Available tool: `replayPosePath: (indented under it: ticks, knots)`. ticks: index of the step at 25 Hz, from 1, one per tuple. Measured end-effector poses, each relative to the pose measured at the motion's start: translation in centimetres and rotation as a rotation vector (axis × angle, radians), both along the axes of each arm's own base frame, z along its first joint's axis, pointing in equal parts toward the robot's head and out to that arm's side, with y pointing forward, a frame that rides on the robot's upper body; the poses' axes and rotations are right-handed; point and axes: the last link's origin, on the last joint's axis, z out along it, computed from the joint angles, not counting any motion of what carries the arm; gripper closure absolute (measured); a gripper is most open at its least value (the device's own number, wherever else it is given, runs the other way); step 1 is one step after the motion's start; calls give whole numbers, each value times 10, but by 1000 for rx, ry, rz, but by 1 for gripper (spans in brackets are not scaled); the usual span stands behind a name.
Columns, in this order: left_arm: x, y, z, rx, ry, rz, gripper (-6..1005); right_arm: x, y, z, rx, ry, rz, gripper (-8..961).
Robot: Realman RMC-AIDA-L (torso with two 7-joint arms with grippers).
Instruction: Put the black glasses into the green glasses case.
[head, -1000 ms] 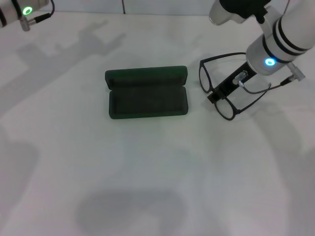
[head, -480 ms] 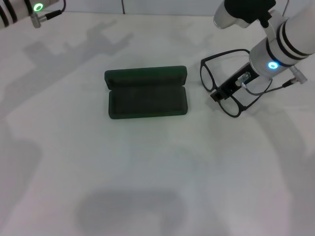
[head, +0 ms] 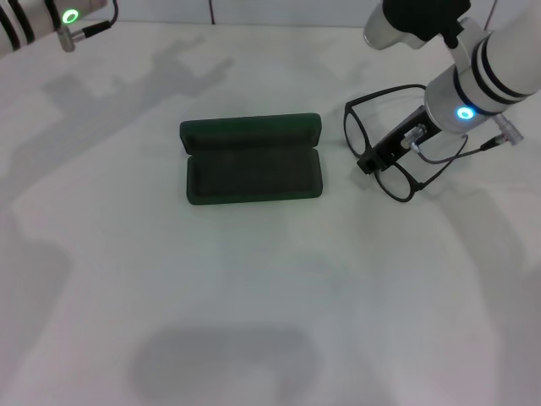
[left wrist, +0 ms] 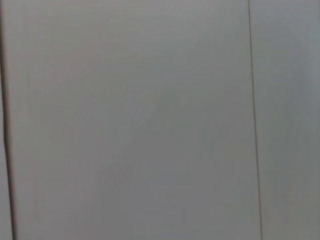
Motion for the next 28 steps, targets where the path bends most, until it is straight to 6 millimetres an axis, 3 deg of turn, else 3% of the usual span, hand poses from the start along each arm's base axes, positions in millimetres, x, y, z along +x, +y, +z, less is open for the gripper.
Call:
replayPosePath:
  ticks: [9, 19, 24, 28]
  knots:
    - [-3, -2, -1, -3, -2, 7, 283, 1, -3, -6, -13, -13, 21, 611]
    - [-2, -4, -5, -30, -15, 6, 286, 11, -6, 1, 7, -5, 129, 815]
    - [-4, -15, -14, -108, -32, -12, 287, 19, -10, 25, 76, 52, 198, 838]
    - [-7, -35, -13, -196, -125, -48, 287, 28, -18, 54, 143, 198, 278, 842]
